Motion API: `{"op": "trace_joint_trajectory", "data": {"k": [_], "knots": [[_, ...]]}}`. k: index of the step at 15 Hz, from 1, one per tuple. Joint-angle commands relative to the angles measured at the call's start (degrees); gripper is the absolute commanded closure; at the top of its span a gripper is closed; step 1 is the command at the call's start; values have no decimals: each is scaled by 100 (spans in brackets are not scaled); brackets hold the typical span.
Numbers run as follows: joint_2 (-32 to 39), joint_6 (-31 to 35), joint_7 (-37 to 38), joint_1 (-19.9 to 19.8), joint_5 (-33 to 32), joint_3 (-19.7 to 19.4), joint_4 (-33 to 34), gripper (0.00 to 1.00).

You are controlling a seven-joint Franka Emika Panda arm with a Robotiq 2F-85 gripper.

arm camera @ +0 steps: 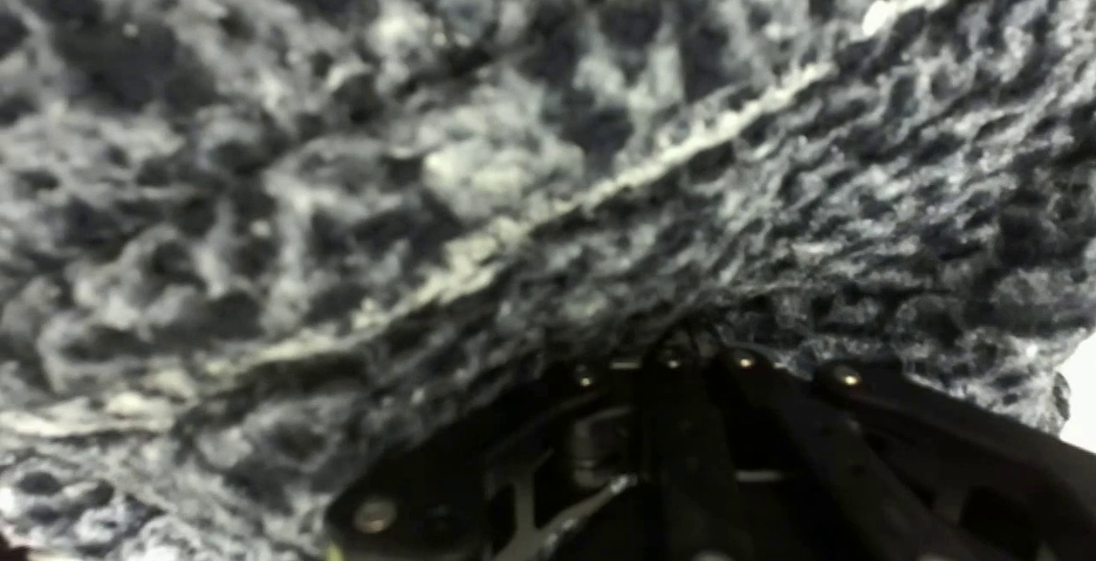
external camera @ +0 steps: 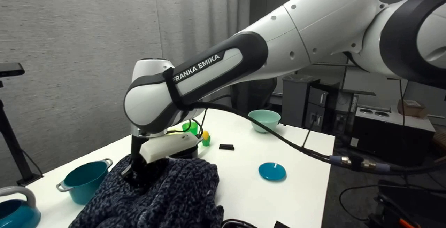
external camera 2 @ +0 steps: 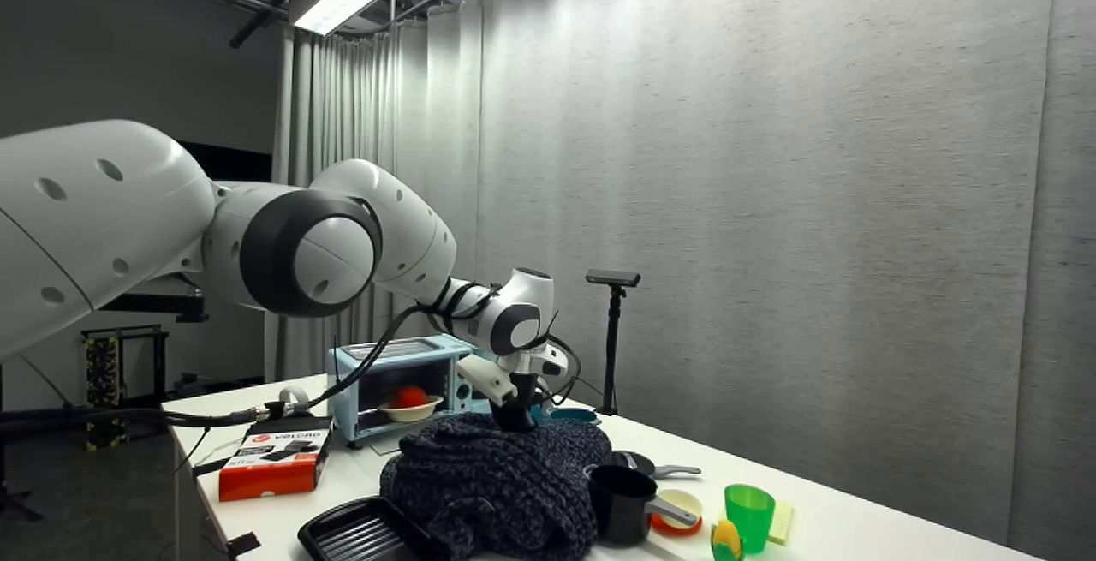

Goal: Move the blanket to the right

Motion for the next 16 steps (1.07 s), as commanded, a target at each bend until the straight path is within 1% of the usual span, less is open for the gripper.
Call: {"op": "trace_joint_trajectory", "data": {"k": [1,7,12,14,16], "knots": [[-655,77,10,-83,1,-199,-1083,100],[-1457,-118,-223,-220,-21,-238,-2363,100],[-2122,-220,-207,-283,-166,-456,-3465,100],[-2276,-222,-168,-272,-228,-535,-3714,100],[-2382,-35,-77,-219,-331,-612,-3863,100]]}}
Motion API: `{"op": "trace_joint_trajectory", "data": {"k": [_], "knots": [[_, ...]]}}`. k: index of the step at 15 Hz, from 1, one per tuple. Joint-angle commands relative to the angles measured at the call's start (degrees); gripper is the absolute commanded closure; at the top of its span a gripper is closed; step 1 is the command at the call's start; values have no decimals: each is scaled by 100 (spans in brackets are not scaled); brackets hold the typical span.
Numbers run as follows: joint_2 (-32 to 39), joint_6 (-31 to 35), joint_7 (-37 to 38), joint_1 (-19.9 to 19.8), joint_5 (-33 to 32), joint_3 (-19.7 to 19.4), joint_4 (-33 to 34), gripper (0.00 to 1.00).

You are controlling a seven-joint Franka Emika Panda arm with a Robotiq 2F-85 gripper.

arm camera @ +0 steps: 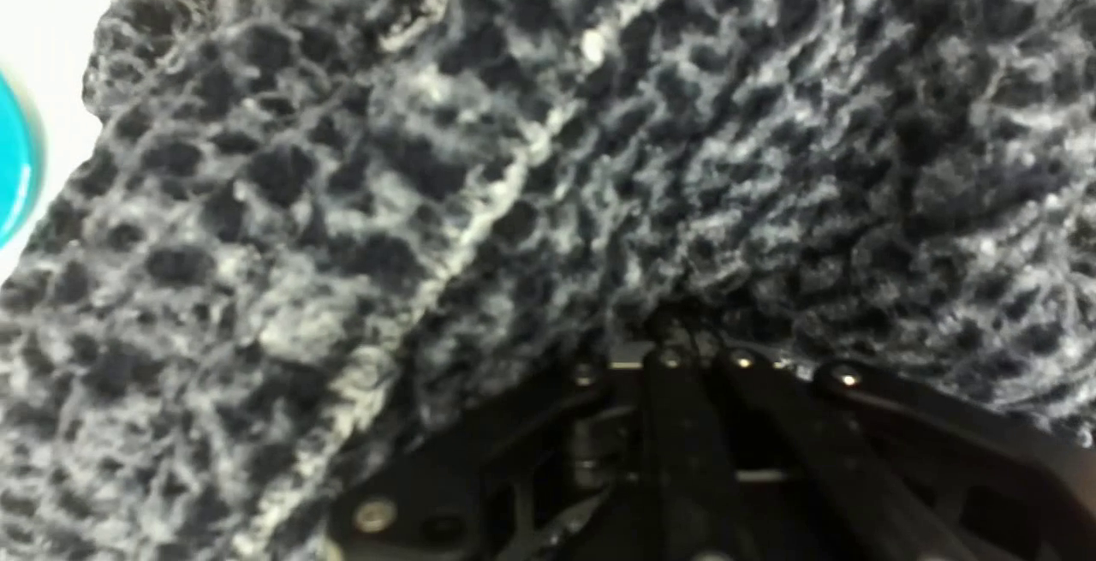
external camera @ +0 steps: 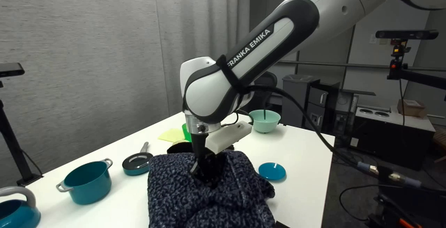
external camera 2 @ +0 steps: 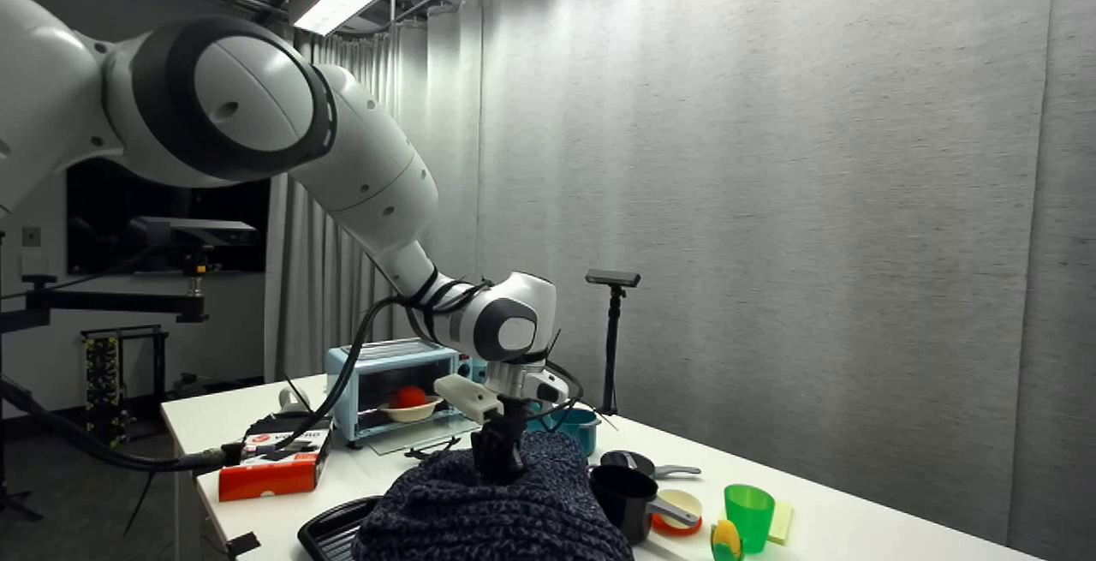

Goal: Move the blanket to the right

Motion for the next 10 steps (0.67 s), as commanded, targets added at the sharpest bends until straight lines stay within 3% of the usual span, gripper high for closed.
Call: {"op": "trace_joint_trajectory", "data": {"k": [1,7,10], "knots": [[-396,242,46,9,-279,-121,-535,100],[-412,1350,-16,226,-401,96,273,100],[-335,1652,3,259,-142,350,685,100]]}}
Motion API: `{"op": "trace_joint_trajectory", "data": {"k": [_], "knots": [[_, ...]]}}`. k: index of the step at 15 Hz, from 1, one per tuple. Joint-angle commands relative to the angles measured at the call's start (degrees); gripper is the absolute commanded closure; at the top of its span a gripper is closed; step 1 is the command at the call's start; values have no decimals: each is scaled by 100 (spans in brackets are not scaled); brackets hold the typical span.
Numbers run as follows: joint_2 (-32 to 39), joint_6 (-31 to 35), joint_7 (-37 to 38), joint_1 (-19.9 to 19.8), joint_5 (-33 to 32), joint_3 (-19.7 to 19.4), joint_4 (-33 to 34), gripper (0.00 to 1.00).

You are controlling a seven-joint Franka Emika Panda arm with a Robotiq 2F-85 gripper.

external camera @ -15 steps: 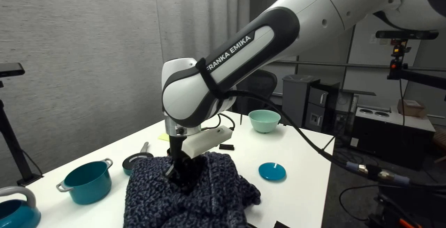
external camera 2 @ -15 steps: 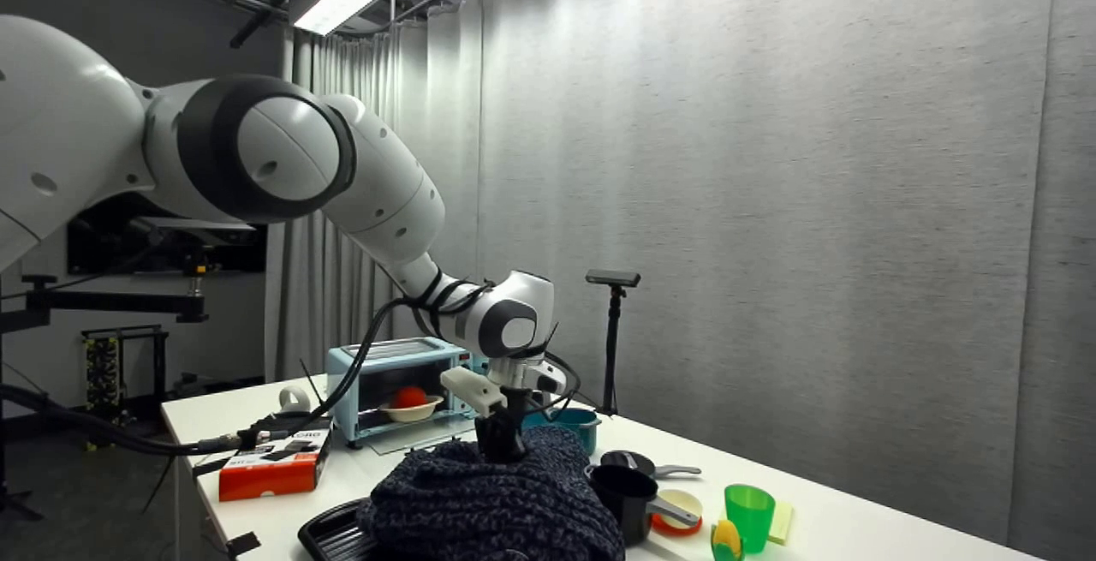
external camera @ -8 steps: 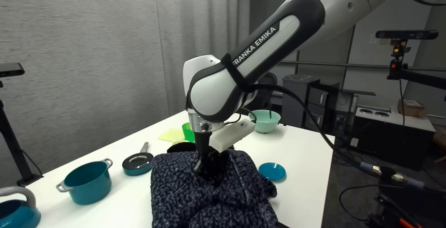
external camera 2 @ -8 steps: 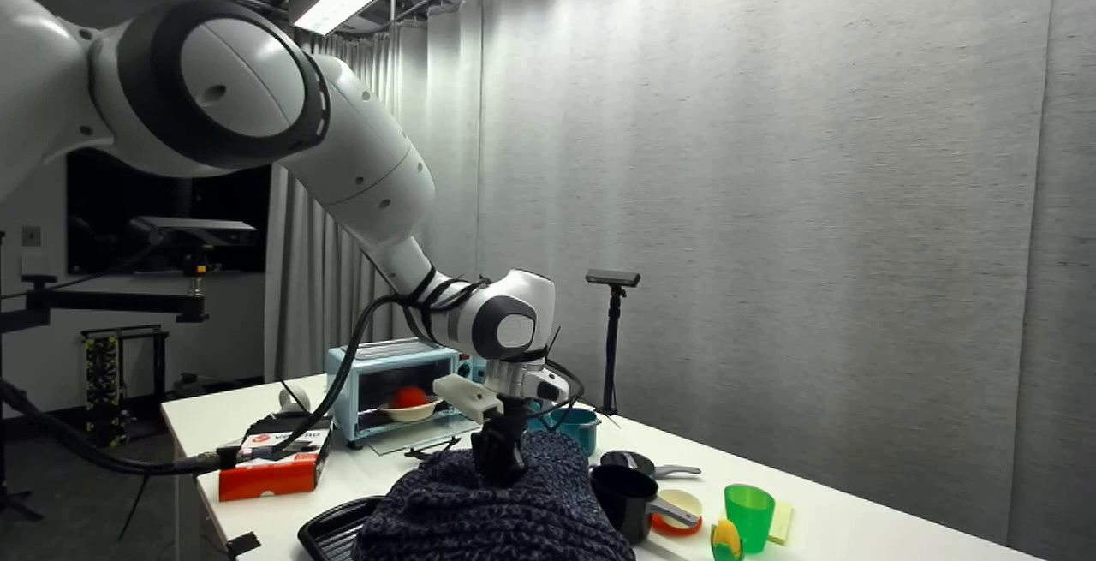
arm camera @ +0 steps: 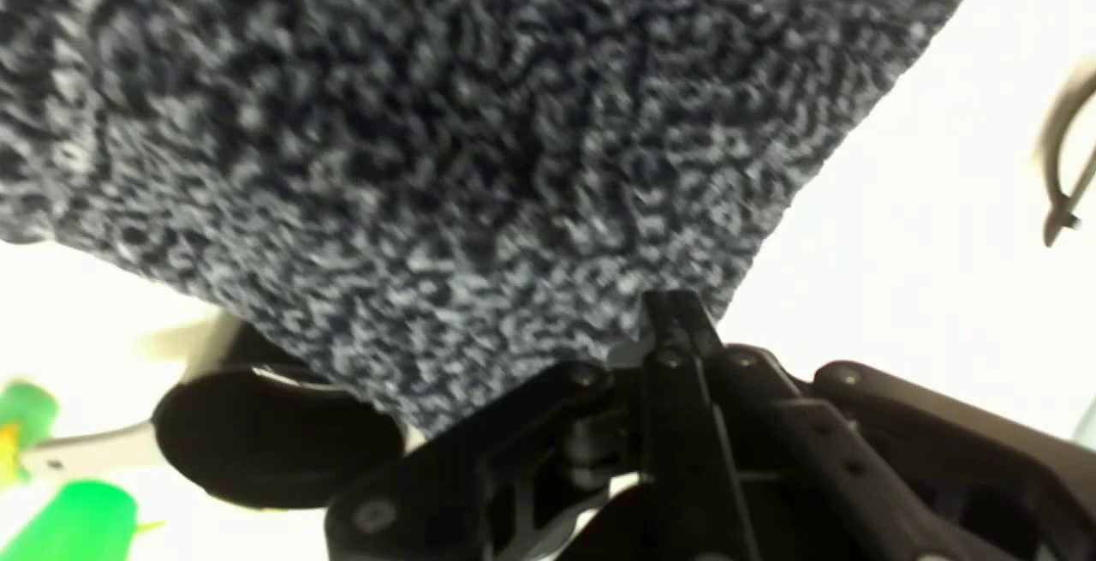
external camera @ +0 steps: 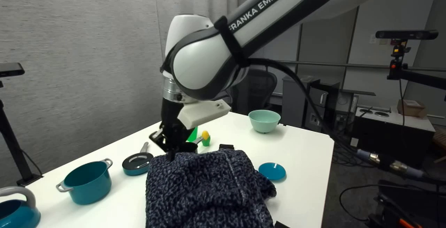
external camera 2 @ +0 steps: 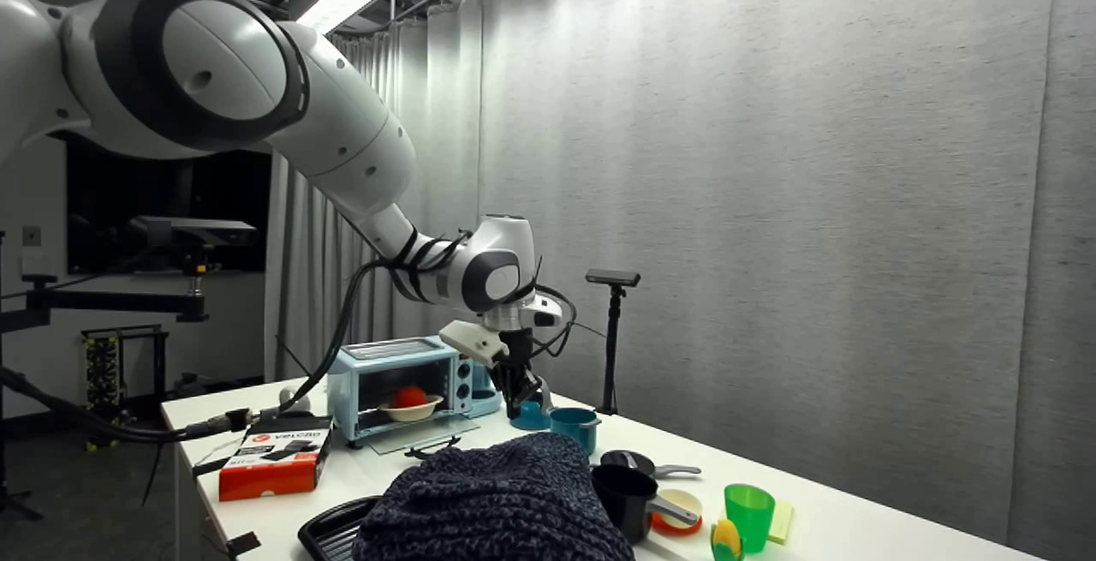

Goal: Move the blanket to the right

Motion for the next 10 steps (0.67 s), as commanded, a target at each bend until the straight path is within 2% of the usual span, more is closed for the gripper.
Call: {"op": "trace_joint_trajectory", "data": {"k": [1,4,7,10], "knots": [[191,138,11,107,159,226,577,100],[592,70,292,362,-3,180,1002,100],[1000,370,982,660,-162,-106,1250,100],[1383,345,1376,805,-199,-311,1479,100]]}}
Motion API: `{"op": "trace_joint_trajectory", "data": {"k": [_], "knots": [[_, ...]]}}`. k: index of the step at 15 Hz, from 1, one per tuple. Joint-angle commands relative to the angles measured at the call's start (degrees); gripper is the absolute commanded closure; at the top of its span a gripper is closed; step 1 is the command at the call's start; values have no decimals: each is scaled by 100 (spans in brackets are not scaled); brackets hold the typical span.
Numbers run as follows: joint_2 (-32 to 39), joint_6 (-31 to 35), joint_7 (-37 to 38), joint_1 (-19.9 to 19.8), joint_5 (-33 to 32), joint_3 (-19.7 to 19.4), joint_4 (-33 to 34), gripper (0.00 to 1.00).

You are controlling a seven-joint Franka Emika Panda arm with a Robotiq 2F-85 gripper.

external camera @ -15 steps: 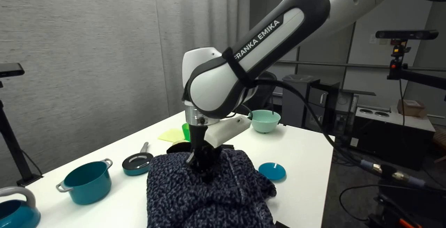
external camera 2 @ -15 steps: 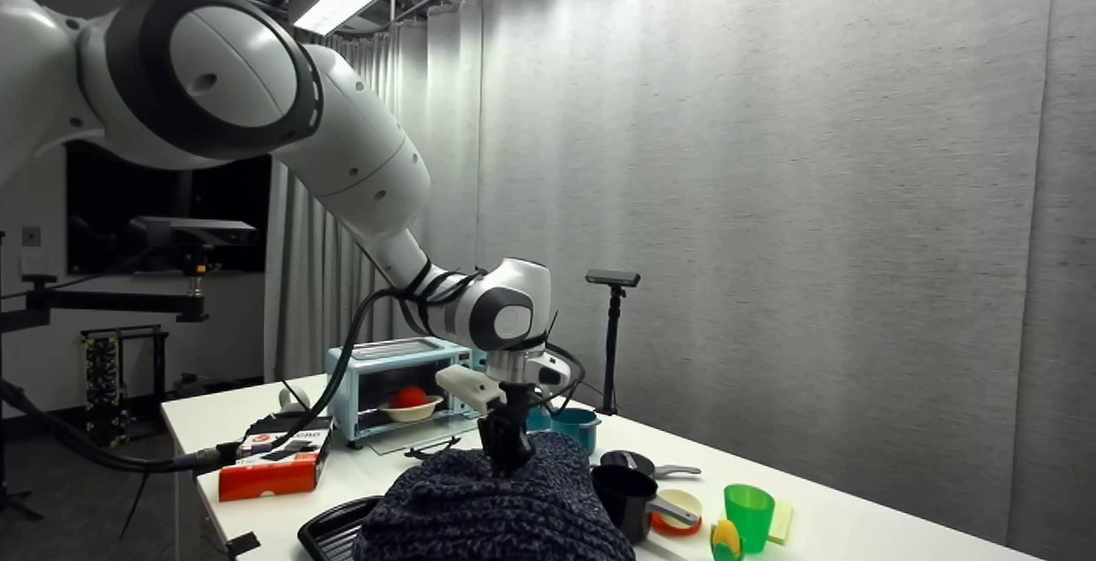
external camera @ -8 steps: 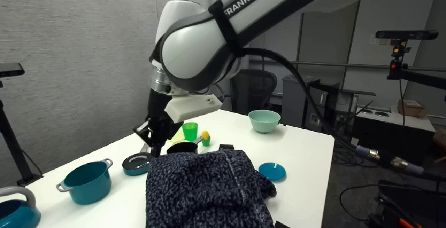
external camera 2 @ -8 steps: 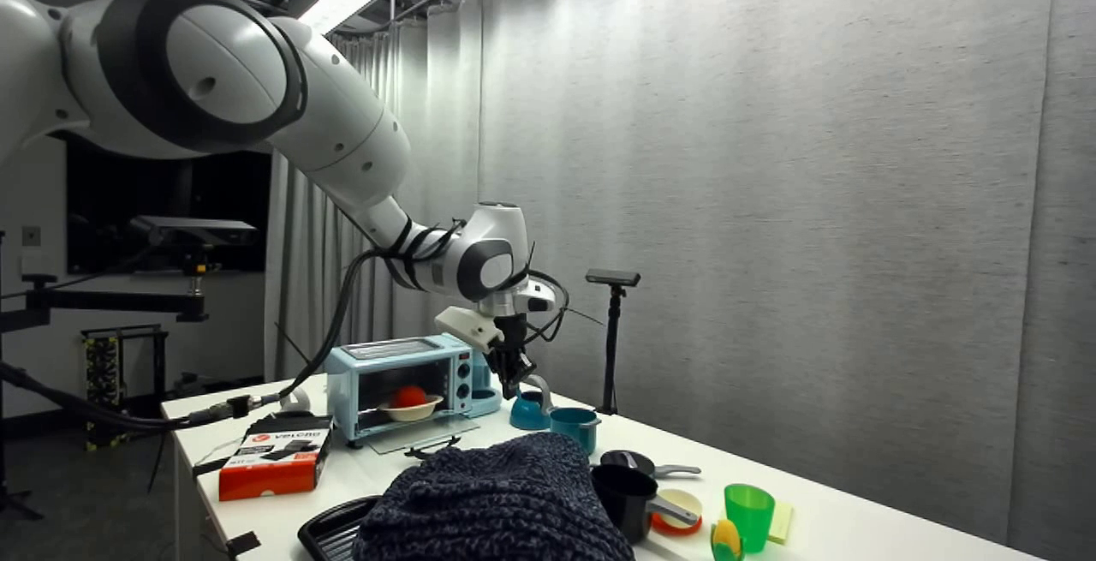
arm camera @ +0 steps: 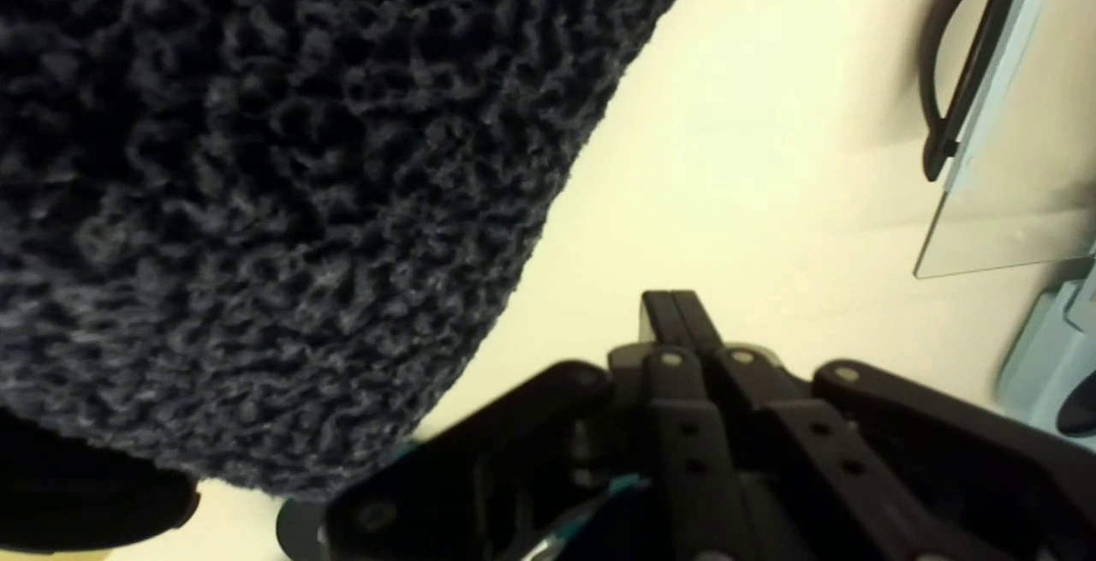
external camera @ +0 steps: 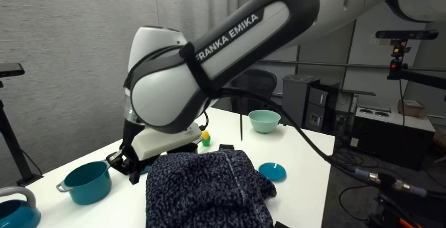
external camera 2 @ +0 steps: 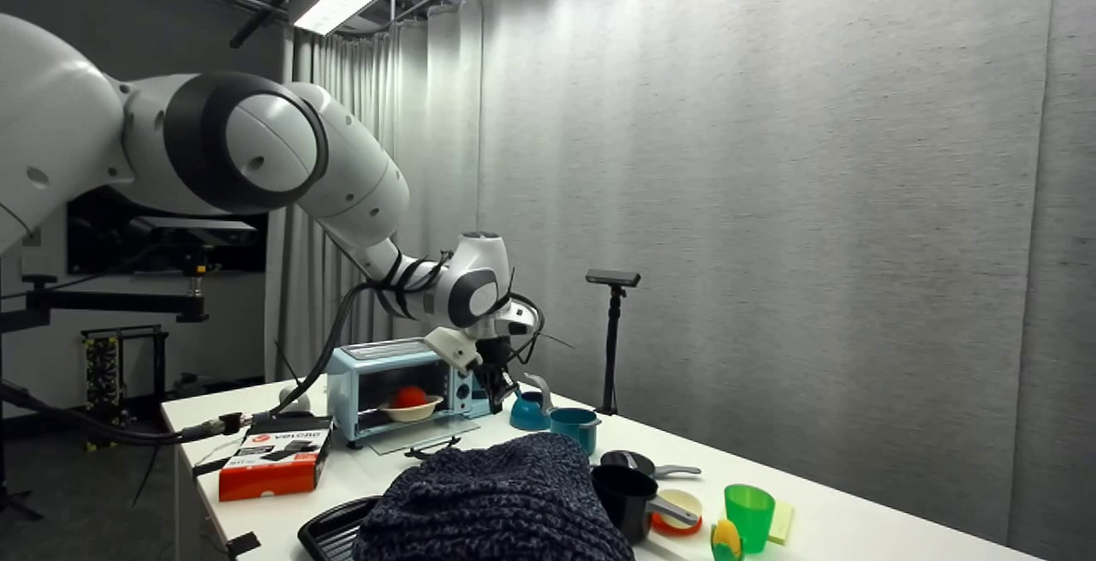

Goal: Move the blanket to the right

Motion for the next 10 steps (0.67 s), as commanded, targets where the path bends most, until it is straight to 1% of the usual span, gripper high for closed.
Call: {"op": "trace_joint_trajectory", "data": {"k": [1,5,7,10], "knots": [[543,-99,456,206,-107,-307,517,100],[828,-404,302,97,-45,-339,586,100],[843,-520,322,122,-164,-490,418,100],[716,-574,437,105,-255,-698,-52,100]]}}
